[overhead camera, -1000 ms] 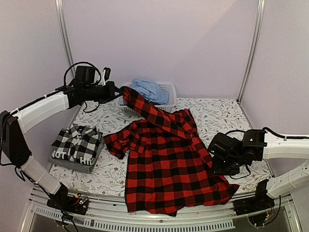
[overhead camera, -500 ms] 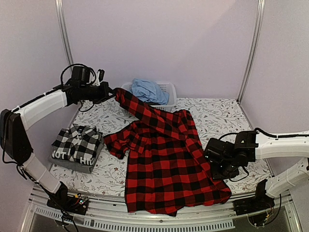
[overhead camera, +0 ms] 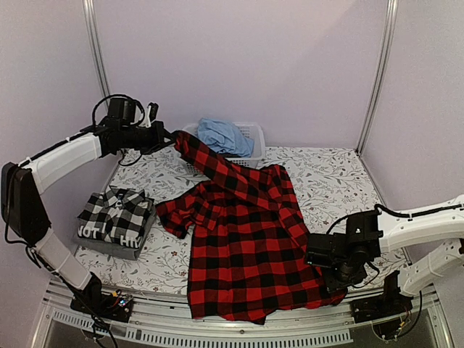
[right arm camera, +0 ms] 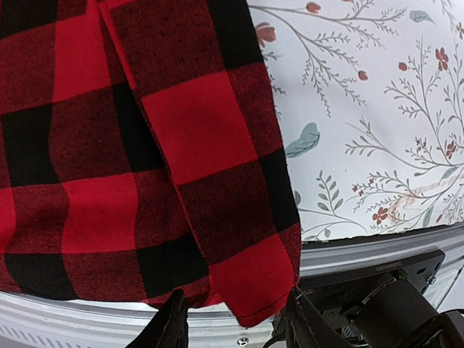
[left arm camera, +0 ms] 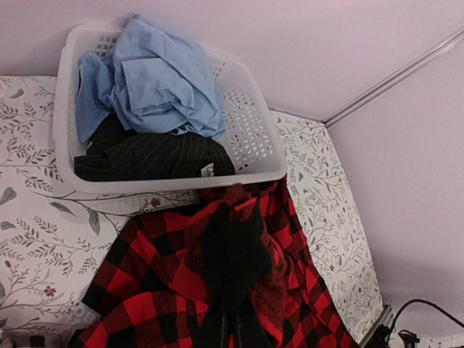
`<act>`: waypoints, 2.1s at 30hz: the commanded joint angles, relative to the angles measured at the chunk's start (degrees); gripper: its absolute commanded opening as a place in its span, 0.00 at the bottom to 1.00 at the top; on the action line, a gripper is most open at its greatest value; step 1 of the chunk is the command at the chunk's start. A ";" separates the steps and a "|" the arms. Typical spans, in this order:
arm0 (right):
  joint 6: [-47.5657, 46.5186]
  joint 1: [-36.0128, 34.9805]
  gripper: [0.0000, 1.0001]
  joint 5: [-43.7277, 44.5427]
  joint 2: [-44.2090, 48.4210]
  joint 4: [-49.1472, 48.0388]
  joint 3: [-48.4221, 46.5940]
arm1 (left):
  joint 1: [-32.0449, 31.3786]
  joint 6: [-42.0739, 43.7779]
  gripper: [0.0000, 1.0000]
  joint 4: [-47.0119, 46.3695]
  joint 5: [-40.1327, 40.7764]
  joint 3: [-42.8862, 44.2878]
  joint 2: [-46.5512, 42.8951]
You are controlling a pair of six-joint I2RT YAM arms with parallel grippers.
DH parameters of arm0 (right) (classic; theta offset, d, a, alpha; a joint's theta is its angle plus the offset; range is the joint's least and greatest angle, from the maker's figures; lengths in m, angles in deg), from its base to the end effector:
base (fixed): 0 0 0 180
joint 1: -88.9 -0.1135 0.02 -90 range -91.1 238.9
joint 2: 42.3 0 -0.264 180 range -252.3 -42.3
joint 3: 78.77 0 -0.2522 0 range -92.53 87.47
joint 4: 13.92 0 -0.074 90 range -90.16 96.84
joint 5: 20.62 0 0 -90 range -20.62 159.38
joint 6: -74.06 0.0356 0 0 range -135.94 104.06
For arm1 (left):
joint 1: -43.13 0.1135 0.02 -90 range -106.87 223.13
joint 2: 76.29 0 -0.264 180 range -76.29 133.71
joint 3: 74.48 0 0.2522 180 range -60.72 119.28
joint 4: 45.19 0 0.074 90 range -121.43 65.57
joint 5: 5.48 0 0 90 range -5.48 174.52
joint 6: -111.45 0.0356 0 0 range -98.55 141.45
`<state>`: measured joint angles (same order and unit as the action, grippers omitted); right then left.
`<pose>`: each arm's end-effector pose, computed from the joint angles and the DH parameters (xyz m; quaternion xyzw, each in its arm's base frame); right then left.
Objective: Fold and stack the long sleeve shirts
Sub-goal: Pick up the flattened shirt from the center of the board.
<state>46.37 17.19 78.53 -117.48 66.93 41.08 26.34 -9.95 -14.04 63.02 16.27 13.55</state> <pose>0.0634 0.1737 0.1947 -0.0856 0.9918 -0.0782 0.0534 0.3447 -0.1176 0.3276 -0.0161 0.8568 -0.3475 0.3808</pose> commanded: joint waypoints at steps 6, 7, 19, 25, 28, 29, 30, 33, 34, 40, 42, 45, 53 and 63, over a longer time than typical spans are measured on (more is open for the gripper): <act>2.29 -1.87 0.41 -0.43 -4.37 1.83 0.48 | 0.72 1.01 0.00 -0.32 -1.13 1.80 0.95; 2.37 -1.92 0.40 -0.43 -4.58 1.49 0.43 | 0.72 0.99 0.00 -0.33 -1.10 1.81 0.95; 1.83 -2.12 0.01 1.34 -4.89 1.44 -0.34 | 0.71 2.08 0.00 0.39 -1.31 3.68 1.45; 0.93 -2.10 0.36 1.71 -5.65 1.81 -0.77 | 0.72 2.55 0.00 1.07 -1.17 4.83 2.05; 0.97 -2.09 0.46 1.63 -5.98 0.10 -0.46 | 0.76 2.72 0.00 1.47 0.16 5.12 2.20; 0.91 -2.10 0.47 1.63 -6.39 -0.47 -0.50 | 0.87 2.79 0.00 1.61 0.36 5.34 2.45; 0.83 -2.05 0.47 1.70 -6.74 -0.87 -0.54 | 1.01 2.63 0.00 1.76 0.35 5.55 2.71; 0.57 -2.13 0.46 2.00 -8.41 -2.15 -0.63 | 1.15 2.54 0.00 1.77 -0.21 6.18 3.58; 0.42 -2.06 0.46 2.06 -8.90 -2.38 -0.55 | 1.15 2.51 0.00 1.73 -0.29 6.35 3.79; -0.22 -2.04 0.39 3.87 -12.41 -0.51 -0.50 | 1.26 2.45 0.00 1.39 -0.63 6.80 4.44; -0.30 -2.04 0.36 4.50 -13.33 0.11 -0.83 | 1.28 2.31 0.00 1.35 -0.91 7.23 4.77; -0.14 -2.08 0.29 5.49 -14.02 1.31 -1.13 | 1.24 2.35 0.00 1.58 -1.00 7.76 5.15; 0.05 -2.13 0.00 6.94 -11.51 1.05 -4.31 | 1.18 2.65 0.00 1.73 -2.05 9.23 5.17; -11.29 -2.39 0.00 -4.06 -1.99 -18.45 -8.98 | 1.11 4.99 0.00 3.60 -5.15 19.68 9.05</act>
<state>40.99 15.36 80.17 -121.96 59.52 34.13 26.79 -6.93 -10.96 59.15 31.42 20.68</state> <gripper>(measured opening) 0.008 0.006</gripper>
